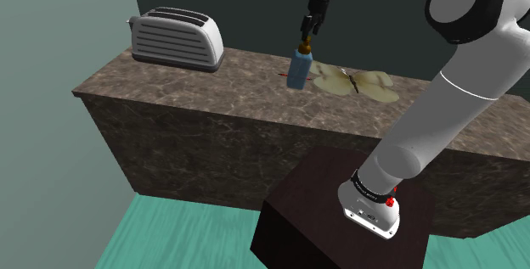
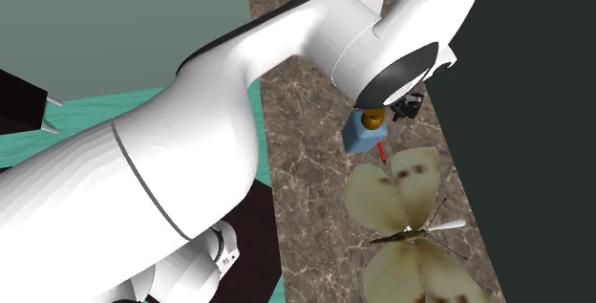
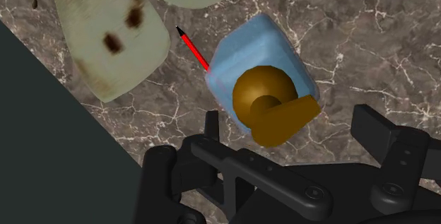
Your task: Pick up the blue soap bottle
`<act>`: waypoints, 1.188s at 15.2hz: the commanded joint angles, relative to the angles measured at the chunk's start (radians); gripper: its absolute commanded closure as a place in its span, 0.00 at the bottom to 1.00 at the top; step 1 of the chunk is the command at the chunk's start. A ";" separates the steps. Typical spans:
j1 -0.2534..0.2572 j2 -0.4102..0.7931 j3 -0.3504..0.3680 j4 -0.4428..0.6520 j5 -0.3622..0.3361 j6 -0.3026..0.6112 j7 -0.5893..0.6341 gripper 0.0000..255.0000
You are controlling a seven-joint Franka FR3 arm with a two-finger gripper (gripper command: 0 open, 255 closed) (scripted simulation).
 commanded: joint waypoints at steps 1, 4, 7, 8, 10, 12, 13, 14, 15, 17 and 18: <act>-0.001 0.003 -0.001 -0.023 0.001 0.027 -0.001 0.00; -0.002 0.007 -0.002 -0.054 0.001 0.061 0.000 0.00; -0.002 0.008 -0.002 -0.053 0.002 0.061 0.000 1.00; -0.002 0.008 -0.002 -0.053 0.002 0.061 0.000 1.00; -0.002 0.007 -0.002 -0.053 0.001 0.061 0.000 1.00; -0.002 0.008 -0.002 -0.053 0.002 0.061 0.000 1.00; -0.002 0.007 -0.002 -0.053 0.001 0.061 0.000 1.00; -0.002 0.007 -0.002 -0.053 0.001 0.061 0.000 1.00; -0.002 0.007 -0.002 -0.053 0.001 0.061 0.000 1.00; -0.001 0.005 -0.002 -0.042 0.001 0.048 0.000 1.00; -0.001 0.003 -0.001 -0.030 0.001 0.034 -0.001 1.00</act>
